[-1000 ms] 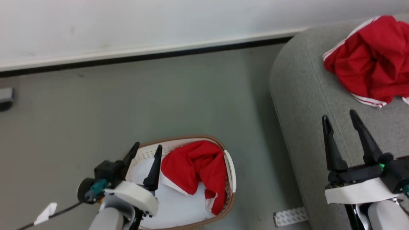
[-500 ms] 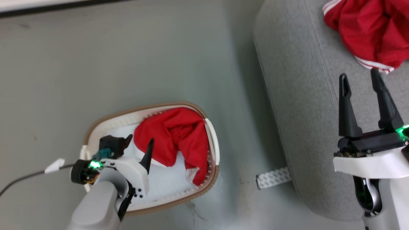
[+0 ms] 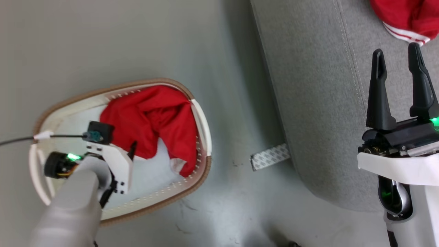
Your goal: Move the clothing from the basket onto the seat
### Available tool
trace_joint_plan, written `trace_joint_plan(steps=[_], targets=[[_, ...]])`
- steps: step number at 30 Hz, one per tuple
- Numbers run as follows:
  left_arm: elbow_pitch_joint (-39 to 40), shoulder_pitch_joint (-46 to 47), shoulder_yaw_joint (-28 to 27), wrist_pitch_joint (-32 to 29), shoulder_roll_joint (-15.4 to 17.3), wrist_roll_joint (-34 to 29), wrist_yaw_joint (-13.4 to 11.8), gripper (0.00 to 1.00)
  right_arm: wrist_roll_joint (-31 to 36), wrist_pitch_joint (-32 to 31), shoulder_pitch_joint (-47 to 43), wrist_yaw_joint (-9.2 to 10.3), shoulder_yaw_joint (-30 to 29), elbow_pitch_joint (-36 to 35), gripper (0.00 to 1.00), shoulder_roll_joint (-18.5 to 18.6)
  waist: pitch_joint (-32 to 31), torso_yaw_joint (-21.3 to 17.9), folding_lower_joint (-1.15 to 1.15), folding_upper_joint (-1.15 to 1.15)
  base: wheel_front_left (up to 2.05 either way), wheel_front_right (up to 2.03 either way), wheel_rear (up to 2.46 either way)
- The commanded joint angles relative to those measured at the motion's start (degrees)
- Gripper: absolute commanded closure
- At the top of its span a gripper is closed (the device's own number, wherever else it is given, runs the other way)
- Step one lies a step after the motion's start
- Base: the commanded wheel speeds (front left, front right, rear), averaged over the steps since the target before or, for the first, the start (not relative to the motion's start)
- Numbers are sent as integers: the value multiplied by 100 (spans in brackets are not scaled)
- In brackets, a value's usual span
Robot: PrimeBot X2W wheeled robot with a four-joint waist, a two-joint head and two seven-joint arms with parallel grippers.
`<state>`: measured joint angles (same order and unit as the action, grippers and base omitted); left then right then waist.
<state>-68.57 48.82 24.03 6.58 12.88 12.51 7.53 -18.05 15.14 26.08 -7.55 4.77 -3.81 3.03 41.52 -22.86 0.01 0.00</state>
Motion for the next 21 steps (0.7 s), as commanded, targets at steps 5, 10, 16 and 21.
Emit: trace_joint_plan(steps=[5, 10, 16, 21], targets=[[-278, 327, 125, -328, 210, -41, -10, 0, -246, 0, 120, 13, 116, -206, 0, -19, 443, -392, -1, 0, 0, 0, 0], [-413, 640, 297, -717, 342, -184, -124, 0, -506, 0, 107, 13, 192, -476, 0, -20, 758, -592, -1, 0, 0, 0, 0], [-479, 806, 463, -1183, 336, -307, -178, 0, -553, 0, 31, 13, 206, -552, 0, -18, 915, -609, -1, 0, 0, 0, 0], [-523, 908, 599, -1552, 318, -365, -168, 0, -503, 0, -56, 13, 146, -617, 0, -18, 1016, -576, -1, 0, 0, 0, 0]])
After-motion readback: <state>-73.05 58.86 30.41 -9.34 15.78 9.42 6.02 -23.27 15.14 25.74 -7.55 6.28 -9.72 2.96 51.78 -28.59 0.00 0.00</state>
